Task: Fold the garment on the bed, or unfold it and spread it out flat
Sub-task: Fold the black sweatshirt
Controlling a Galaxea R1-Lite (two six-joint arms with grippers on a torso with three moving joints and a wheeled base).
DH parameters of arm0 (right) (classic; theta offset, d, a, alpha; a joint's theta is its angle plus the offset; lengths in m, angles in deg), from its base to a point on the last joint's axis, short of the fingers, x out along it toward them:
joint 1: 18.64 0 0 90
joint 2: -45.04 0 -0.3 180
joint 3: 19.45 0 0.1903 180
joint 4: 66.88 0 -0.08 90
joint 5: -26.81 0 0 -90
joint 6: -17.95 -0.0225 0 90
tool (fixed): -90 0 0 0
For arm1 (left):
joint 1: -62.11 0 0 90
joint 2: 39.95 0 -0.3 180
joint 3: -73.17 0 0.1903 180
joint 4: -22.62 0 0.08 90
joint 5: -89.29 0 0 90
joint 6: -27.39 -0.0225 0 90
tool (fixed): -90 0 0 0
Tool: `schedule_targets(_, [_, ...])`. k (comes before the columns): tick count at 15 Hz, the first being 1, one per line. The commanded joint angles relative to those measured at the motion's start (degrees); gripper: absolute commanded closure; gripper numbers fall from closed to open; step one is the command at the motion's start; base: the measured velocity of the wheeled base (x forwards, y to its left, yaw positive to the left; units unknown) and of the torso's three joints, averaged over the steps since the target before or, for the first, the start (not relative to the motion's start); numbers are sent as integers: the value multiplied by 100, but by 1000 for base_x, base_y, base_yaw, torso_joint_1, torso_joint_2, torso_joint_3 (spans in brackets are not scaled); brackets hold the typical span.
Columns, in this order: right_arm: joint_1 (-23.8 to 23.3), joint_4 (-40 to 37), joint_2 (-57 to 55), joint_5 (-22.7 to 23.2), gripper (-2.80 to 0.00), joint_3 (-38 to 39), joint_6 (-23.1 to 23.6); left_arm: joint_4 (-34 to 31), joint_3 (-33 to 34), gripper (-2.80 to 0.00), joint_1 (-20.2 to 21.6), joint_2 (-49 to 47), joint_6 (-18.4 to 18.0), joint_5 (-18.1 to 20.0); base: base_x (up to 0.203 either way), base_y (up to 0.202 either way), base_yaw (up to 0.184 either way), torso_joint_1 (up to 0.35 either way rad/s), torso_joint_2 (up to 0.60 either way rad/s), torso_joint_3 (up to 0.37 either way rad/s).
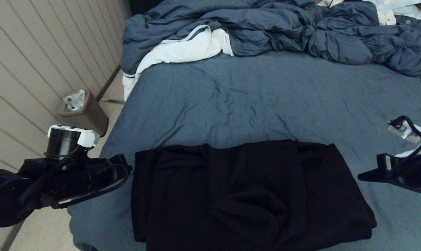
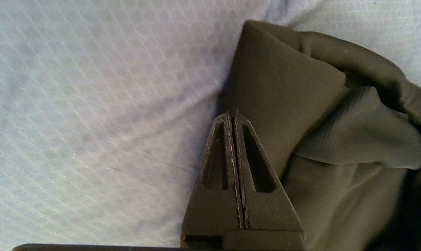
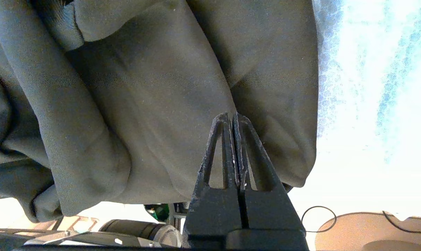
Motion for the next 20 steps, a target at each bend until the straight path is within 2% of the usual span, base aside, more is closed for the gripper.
schedule_targets(1, [-9, -13, -48, 8, 0, -33, -6, 1, -30, 0, -63, -40, 171, 6, 0, 0, 0, 0, 0, 0])
schedule_targets(5, [-306, 5, -325, 15, 0, -207, -23, -50, -63, 0, -226, -109, 612, -7, 0, 0, 0, 0, 0, 0])
schedule_targets(8, [-736, -11, -266, 23, 0, -281, -32, -172, -125, 0, -209, 140, 635, -40, 0, 0, 0, 0, 0, 0])
schedule_targets(11, [-867, -307, -315, 4, 0, -513, -65, -759, -317, 0, -206, 202, 629, 33, 0, 0, 0, 0, 0, 0])
schedule_targets(12, [-870, -478, -316, -1, 0, -661, -70, -930, -384, 0, -179, 229, 635, 233, 0, 0, 0, 0, 0, 0])
schedule_targets(15, [-879, -945, -328, -28, 0, -1196, -72, -1376, -534, 0, 177, 504, 639, 1138, 0, 0, 0, 0, 0, 0])
schedule_targets(17, [-871, -1351, -351, -29, 0, -1547, -80, -1478, -606, 0, 397, 484, 625, 1327, 0, 0, 0, 0, 0, 0])
schedule_targets(19, [-878, -1437, -394, -44, 0, -1636, -81, -1461, -373, 0, 415, 541, 595, 1363, 0, 0, 0, 0, 0, 0])
schedule_targets(20, [-878, -1428, -421, -97, 0, -1639, -78, -1430, -302, 0, 410, 559, 589, 1551, 0, 0, 0, 0, 0, 0])
